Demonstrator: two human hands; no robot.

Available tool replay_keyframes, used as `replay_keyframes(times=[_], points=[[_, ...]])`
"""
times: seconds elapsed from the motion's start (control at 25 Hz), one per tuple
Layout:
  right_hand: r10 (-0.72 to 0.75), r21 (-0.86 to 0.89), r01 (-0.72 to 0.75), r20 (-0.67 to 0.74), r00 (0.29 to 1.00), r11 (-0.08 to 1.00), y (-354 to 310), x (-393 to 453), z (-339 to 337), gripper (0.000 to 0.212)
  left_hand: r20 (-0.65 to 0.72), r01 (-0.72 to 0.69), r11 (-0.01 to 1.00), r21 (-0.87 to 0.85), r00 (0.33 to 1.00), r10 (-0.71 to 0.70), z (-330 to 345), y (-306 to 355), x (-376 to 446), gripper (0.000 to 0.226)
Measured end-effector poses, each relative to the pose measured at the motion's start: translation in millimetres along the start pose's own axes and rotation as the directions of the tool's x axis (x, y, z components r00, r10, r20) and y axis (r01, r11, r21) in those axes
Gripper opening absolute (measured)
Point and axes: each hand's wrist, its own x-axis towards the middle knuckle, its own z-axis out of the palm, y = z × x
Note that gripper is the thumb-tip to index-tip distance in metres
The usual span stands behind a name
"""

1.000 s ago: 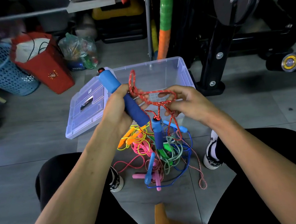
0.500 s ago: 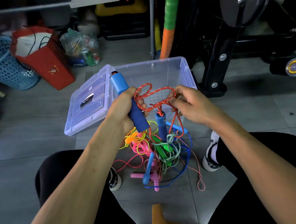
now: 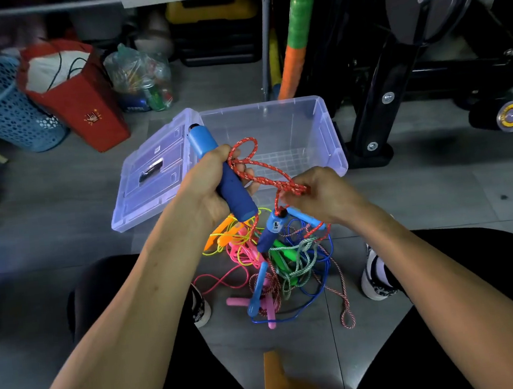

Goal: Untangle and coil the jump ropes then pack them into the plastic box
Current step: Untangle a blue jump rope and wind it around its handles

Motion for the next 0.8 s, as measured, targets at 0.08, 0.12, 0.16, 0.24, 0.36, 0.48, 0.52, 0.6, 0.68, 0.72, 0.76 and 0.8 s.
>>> replay_keyframes(times=[0.08, 0.12, 0.16, 0.24, 0.36, 0.48, 0.52, 0.6, 0.68, 0.72, 0.76, 0.8], points=[[0.002, 0.050, -0.002, -0.002, 1.000, 0.999, -2, 0, -1, 0.011, 0.018, 0.003, 1.000, 0.009, 1.000, -0.003, -2, -2, 0, 0.018], [-0.012, 0.123, 0.006, 0.048, 0.999, 0.992, -3, 0, -2, 0.008, 0.017, 0.002, 1.000, 0.006, 1.000, -0.002, -3, -2, 0, 0.018], [-0.025, 0.206, 0.004, 0.099, 0.995, 0.979, -5, -2, -4, 0.008, 0.013, -0.001, 1.000, 0.001, 1.000, 0.001, -5, -1, 0, 0.018], [-0.043, 0.253, 0.020, 0.084, 0.995, 0.967, -4, -4, -6, 0.016, 0.009, -0.008, 1.000, -0.001, 1.000, 0.008, -6, 0, 2, 0.019], [-0.168, 0.007, 0.170, -0.124, 0.978, 0.985, -1, -5, -10, 0.025, 0.015, -0.008, 1.000, 0.016, 1.000, 0.008, -4, -2, 1, 0.023], [-0.339, -0.099, 0.326, -0.171, 0.925, 0.940, 2, -5, -9, 0.010, 0.012, -0.012, 1.000, 0.016, 1.000, 0.012, -2, -2, 1, 0.025], [-0.363, -0.080, 0.354, -0.189, 0.912, 0.932, 3, -5, -8, 0.010, 0.007, -0.020, 1.000, 0.013, 1.000, 0.019, -3, -1, 3, 0.025], [-0.305, 0.120, 0.329, -0.182, 0.935, 0.937, 3, -5, -11, 0.006, -0.005, -0.034, 0.999, 0.004, 0.999, 0.034, -4, 2, 6, 0.024], [-0.214, 0.348, 0.232, -0.089, 0.973, 0.908, 2, -5, -15, 0.005, -0.014, -0.050, 0.999, 0.014, 0.999, 0.050, -5, 3, 7, 0.023], [-0.197, 0.380, 0.211, -0.076, 0.977, 0.901, 4, -4, -17, 0.008, -0.013, -0.054, 0.998, 0.021, 0.998, 0.054, -4, 3, 7, 0.021], [-0.193, 0.360, 0.219, -0.108, 0.975, 0.907, 6, -4, -17, 0.009, -0.009, -0.055, 0.998, 0.031, 0.998, 0.055, -2, 1, 7, 0.021], [-0.214, 0.278, 0.258, -0.180, 0.960, 0.925, 8, -3, -16, 0.009, -0.006, -0.054, 0.998, 0.042, 0.998, 0.054, -1, 0, 6, 0.021]])
